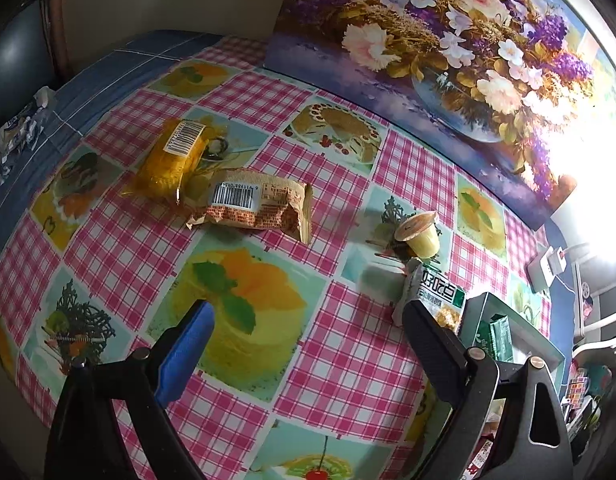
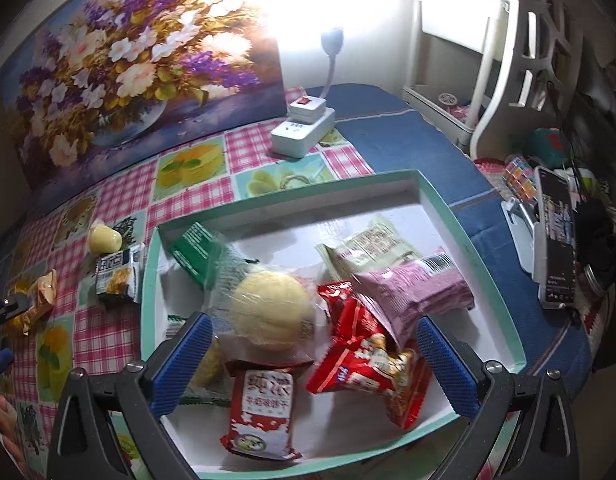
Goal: Organize snacks
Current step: 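Withdraw both open tools from the tray toward the remaining snacks, then grasp the yellow bun bag with the left tool while the right tool grasps the pudding cup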
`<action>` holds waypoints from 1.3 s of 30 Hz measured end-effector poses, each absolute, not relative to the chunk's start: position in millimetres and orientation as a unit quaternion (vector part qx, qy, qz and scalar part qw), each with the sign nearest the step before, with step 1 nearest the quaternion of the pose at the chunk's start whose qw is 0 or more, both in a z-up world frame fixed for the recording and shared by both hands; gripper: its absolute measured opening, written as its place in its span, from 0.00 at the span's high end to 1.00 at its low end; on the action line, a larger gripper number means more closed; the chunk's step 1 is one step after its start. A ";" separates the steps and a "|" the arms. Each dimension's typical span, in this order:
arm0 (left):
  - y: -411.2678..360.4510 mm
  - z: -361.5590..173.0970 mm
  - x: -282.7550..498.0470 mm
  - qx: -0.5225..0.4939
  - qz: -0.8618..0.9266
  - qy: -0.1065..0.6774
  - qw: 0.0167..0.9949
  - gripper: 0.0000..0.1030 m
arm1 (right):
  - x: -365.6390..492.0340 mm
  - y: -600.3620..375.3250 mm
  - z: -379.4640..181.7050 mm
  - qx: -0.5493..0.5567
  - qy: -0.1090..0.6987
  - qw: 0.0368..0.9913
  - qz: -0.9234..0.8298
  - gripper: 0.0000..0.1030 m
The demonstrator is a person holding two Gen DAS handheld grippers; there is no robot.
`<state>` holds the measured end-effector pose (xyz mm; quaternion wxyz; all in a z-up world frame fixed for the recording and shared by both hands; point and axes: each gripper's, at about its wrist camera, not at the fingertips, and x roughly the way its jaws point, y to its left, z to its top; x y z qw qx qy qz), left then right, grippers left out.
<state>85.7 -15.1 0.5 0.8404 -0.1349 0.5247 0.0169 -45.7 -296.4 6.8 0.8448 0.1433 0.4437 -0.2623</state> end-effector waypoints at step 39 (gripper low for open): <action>125.7 -38.5 211.3 -0.013 -0.002 0.551 0.835 0.08 | 178.5 -171.0 -56.7 -0.025 0.535 0.845 0.002 0.07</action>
